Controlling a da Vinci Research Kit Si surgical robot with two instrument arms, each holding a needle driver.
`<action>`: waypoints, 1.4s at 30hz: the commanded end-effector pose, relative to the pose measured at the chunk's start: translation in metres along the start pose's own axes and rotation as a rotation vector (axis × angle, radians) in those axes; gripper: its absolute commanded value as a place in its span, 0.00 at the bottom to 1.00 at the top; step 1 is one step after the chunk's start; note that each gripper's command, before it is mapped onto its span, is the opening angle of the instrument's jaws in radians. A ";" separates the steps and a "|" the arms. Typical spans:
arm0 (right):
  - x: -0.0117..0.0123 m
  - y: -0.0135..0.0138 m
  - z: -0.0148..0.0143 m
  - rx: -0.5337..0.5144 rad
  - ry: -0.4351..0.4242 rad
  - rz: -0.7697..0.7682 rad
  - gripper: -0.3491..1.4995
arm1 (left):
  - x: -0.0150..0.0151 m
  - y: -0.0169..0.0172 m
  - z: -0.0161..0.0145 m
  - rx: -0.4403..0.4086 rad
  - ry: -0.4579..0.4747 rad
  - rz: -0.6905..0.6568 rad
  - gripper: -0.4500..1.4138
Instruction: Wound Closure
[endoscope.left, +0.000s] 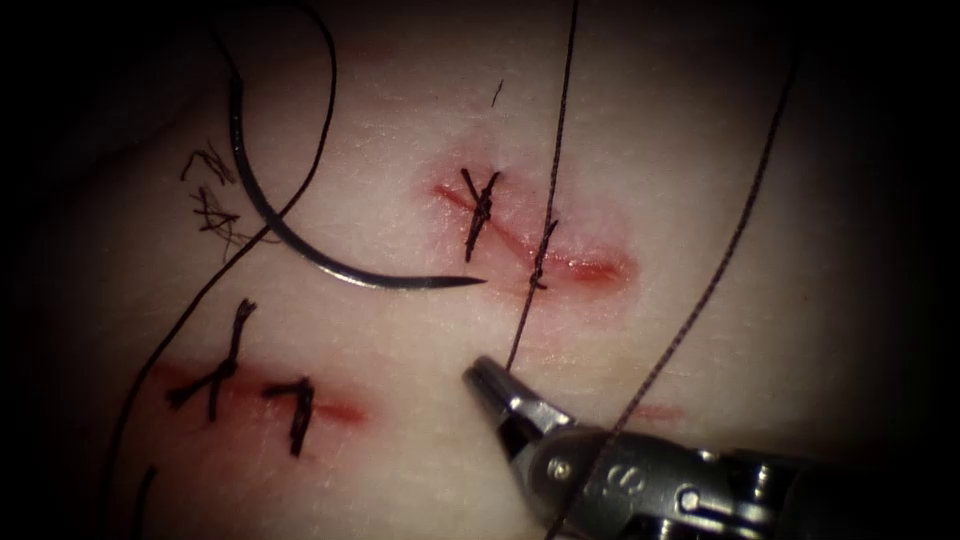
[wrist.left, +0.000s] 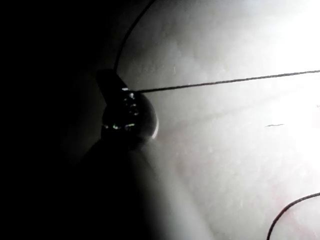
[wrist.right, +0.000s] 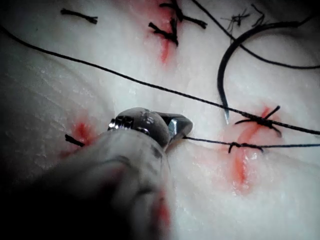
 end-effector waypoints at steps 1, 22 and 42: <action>-0.0001 0.0001 0.0002 -0.010 -0.005 -0.002 0.00 | -0.0001 -0.0010 0.0009 0.007 0.002 0.002 0.00; -0.0010 -0.0003 -0.0006 -0.018 0.019 0.041 0.00 | -0.0001 -0.0033 0.0025 0.042 -0.002 0.015 0.00; 0.0049 0.0082 -0.0021 0.179 0.294 0.120 0.67 | 0.0103 0.0086 -0.0103 -0.160 0.436 -0.210 0.00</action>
